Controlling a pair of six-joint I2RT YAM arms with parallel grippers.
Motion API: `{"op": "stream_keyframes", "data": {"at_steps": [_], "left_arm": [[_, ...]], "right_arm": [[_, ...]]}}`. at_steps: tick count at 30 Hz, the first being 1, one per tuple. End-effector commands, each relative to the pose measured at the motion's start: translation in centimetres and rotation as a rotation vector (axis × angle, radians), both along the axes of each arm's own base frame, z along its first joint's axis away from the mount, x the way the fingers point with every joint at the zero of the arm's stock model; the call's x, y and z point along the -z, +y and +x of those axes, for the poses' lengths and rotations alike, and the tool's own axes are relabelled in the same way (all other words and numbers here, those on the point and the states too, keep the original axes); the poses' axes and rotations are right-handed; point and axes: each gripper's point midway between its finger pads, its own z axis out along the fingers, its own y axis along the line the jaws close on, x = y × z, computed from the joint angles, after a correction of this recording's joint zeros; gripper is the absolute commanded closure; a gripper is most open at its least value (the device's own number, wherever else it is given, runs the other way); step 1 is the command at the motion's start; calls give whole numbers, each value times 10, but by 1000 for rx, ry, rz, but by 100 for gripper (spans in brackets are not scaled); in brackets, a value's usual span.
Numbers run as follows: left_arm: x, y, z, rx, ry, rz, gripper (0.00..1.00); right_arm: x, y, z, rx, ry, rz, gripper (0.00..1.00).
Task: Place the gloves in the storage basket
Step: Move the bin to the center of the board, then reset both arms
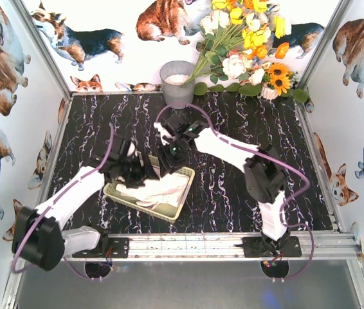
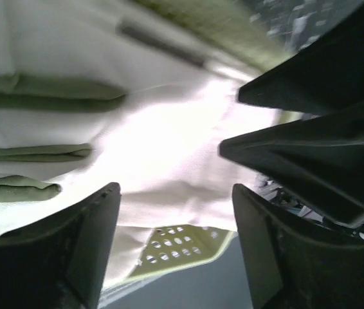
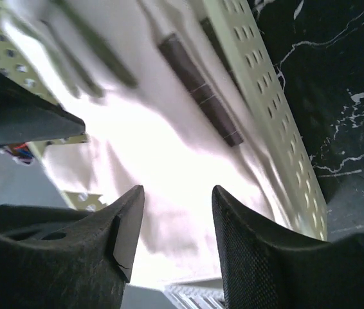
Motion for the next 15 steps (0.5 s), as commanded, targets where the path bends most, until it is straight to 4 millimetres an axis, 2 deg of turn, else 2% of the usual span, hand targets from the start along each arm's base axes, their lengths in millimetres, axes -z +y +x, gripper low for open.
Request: {"op": "stream_keyframes", "data": {"at_steps": [1, 4, 6, 8, 9, 11, 15], "left_arm": [[-72, -3, 26, 47, -218, -14, 32], [-107, 0, 41, 72, -315, 27, 26], [-128, 4, 57, 98, -391, 78, 24], [-143, 10, 76, 106, -448, 117, 20], [-153, 15, 88, 96, -478, 127, 19], [-155, 32, 112, 61, -498, 162, 16], [-147, 106, 160, -155, -567, 242, 11]], "right_arm": [[-111, 0, 11, 10, -201, 208, 51], [-162, -14, 15, 64, -298, 274, 48], [-186, -27, 22, 119, -369, 309, 45], [-204, -45, 31, 183, -440, 327, 35], [-209, -56, 38, 221, -472, 326, 30], [-208, -82, 52, 304, -518, 301, 19], [-185, -162, 89, 560, -564, 214, 10]]}}
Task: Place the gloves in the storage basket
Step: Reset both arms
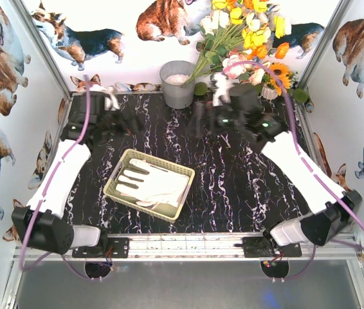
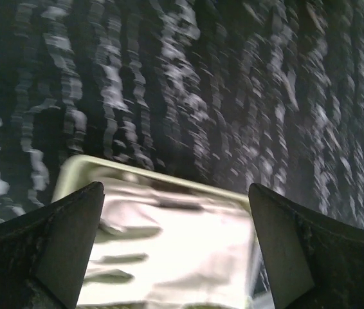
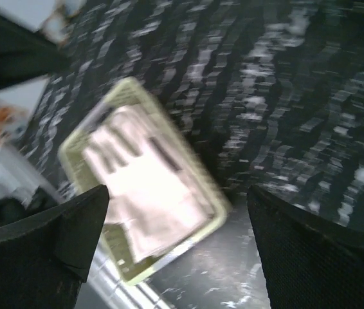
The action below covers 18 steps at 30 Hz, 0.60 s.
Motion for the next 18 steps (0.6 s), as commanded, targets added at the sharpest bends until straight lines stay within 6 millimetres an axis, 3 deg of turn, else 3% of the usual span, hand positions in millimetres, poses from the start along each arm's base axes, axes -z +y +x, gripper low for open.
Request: {"op": "stream_keyframes", "data": {"at_steps": [1, 4, 6, 8, 10, 12, 13, 15, 18], "left_arm": [[19, 89, 41, -236, -76, 84, 11], [21, 162, 50, -491, -156, 113, 11], [23, 199, 47, -626, -204, 176, 9], [22, 223, 50, -721, -304, 250, 5], [36, 237, 49, -772, -388, 306, 0], [71, 244, 38, -797, -429, 361, 0], [79, 246, 34, -799, -472, 385, 0], [89, 244, 28, -791, -557, 424, 0], [106, 222, 28, -698, -617, 480, 0]], "right_arm": [[38, -84, 49, 328, -7, -50, 8], [58, -160, 65, 549, -54, -83, 1], [74, -209, 72, 701, -91, -110, 0], [91, -252, 77, 846, -135, -156, 0], [108, -281, 80, 938, -196, -212, 0], [130, -292, 82, 943, -263, -288, 0], [152, -294, 78, 926, -263, -324, 0], [175, -295, 78, 920, -275, -342, 0], [204, -292, 78, 850, -295, -399, 0]]}}
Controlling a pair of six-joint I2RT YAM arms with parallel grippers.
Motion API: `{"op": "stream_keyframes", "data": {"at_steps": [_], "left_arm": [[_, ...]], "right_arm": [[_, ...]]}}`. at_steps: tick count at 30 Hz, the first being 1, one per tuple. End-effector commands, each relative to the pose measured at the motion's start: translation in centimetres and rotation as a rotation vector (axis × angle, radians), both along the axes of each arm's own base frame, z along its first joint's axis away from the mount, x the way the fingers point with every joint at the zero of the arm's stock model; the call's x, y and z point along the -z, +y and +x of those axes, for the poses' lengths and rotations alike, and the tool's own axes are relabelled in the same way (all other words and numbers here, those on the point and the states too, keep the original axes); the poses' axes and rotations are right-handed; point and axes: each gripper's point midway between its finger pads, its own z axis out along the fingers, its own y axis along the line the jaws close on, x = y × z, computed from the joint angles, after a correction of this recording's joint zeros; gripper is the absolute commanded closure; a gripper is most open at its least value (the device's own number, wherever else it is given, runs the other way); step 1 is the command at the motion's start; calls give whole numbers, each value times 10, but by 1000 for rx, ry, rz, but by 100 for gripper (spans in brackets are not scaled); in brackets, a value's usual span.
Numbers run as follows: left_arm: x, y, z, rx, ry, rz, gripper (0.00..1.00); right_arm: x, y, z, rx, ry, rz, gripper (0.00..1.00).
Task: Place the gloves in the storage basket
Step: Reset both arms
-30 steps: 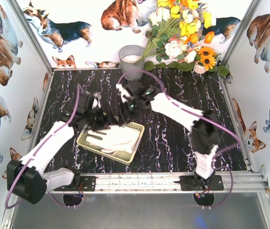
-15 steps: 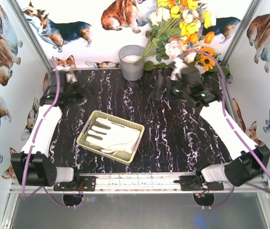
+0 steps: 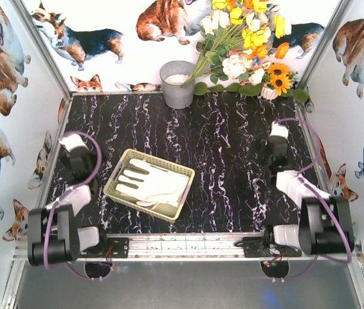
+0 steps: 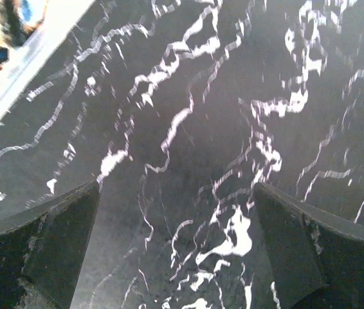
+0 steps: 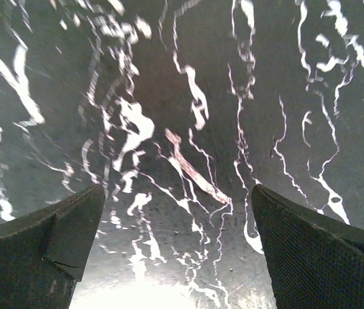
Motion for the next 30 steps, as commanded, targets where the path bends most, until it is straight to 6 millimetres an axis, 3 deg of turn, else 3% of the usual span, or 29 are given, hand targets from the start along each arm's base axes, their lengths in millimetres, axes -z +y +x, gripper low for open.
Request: {"op": "stream_keyframes", "data": {"at_steps": [1, 3, 6, 8, 10, 12, 15, 30], "left_arm": [[-44, -12, 26, 74, -253, 205, 0], [-27, -30, 34, 166, -164, 225, 0], [-2, -41, 28, 211, -156, 253, 0], [0, -51, 27, 243, -233, 288, 0], [16, -61, 31, 282, -142, 331, 0], [13, -53, 41, 242, -139, 323, 0], [13, -46, 40, 204, -138, 303, 0], [14, -48, 39, 210, -135, 296, 0]], "right_arm": [[-15, -10, 31, -31, -202, -143, 0], [-6, -12, 32, -24, -244, -154, 0], [1, -1, 34, -85, -289, -167, 0], [6, 3, 27, -108, -267, -151, 0], [3, 14, 29, -180, -372, -168, 0], [6, 16, 27, -194, -334, -172, 0], [10, 11, 31, -163, -284, -139, 0], [8, 10, 31, -166, -329, -150, 0]]}}
